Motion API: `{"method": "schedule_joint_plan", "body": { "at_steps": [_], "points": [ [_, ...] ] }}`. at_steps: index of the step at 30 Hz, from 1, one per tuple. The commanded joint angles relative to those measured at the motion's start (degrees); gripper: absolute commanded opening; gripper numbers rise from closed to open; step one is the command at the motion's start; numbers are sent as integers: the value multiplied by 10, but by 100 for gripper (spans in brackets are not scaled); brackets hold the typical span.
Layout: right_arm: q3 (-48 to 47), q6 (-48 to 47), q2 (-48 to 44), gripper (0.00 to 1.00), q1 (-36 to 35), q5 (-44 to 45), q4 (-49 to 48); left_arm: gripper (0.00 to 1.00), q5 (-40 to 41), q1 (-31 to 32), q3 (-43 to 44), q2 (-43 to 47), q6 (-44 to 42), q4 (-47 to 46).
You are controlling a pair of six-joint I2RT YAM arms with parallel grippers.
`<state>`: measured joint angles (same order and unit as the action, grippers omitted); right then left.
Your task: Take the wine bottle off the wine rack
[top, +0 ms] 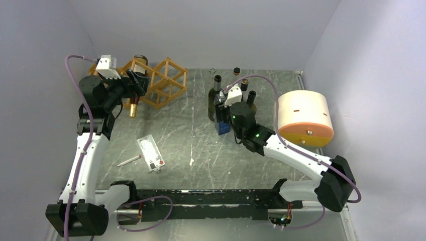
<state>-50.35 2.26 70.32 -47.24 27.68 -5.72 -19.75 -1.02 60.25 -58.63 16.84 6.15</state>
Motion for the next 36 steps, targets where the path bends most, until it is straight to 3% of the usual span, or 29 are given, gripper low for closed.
{"method": "schedule_joint_plan", "body": {
  "at_steps": [1,18,24,36],
  "points": [
    [1,1,-9,10,6,9,-87,94,-12,5,-2,0,-4,-25],
    [-8,0,-18,69,5,2,-47,93,-21,5,-5,-5,0,-28],
    [-19,4,-22,80,5,-2,-28,93,-21,7,-6,-6,0,-28],
    [-57,11,-54,87,4,-14,36,94,-6,23,-5,-7,-13,-21]
  ]
}}
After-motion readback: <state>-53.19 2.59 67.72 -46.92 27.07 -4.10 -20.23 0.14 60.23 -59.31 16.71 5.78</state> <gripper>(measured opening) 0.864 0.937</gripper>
